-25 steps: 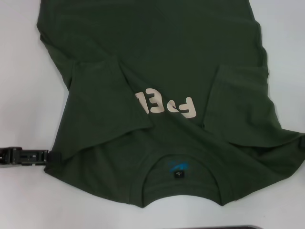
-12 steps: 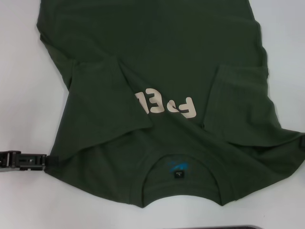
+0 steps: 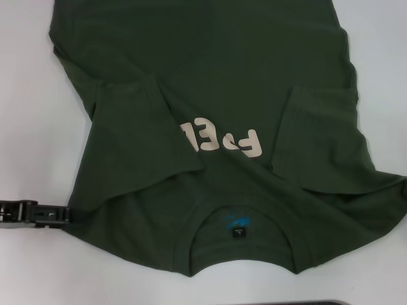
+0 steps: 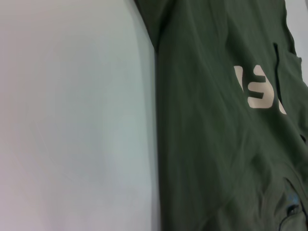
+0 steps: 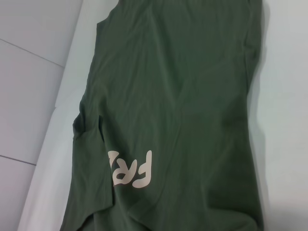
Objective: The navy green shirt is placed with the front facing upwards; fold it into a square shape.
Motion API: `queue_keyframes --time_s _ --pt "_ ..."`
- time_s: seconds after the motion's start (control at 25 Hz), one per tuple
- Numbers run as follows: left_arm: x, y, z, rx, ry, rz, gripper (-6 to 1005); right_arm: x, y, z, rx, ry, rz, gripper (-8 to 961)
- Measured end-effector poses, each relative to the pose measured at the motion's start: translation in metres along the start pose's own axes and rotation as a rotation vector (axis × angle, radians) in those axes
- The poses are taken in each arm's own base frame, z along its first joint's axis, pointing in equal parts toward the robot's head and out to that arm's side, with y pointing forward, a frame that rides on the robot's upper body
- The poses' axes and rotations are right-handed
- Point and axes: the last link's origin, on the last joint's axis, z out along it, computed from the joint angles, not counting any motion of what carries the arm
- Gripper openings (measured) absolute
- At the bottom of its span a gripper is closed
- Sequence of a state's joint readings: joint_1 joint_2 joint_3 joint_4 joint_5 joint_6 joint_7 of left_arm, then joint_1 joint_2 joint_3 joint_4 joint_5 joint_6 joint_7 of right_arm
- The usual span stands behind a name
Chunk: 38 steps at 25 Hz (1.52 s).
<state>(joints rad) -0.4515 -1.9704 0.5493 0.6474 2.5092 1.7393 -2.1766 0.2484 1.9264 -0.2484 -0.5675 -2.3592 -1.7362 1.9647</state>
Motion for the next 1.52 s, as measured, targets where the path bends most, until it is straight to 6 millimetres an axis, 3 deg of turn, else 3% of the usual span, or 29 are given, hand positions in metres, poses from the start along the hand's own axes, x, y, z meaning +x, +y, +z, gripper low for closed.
queue_keyframes --time_s 0.44,1.08,1.28,1.52 --pt "0.012 0.010 0.009 -0.025 -0.022 0.039 805 -0.002 -0.001 0.001 0.006 -0.002 -0.003 2" --pt "0.016 0.003 0.010 0.027 0.004 0.032 772 -0.002 -0.001 0.001 0.006 -0.002 -0.004 3" --pt "0.018 -0.001 0.009 0.056 0.017 0.020 574 -0.002 0.000 0.001 0.003 -0.003 -0.004 2" --pt "0.017 -0.001 0.009 0.061 -0.004 0.017 446 -0.003 0.000 0.001 0.004 -0.005 -0.005 2"
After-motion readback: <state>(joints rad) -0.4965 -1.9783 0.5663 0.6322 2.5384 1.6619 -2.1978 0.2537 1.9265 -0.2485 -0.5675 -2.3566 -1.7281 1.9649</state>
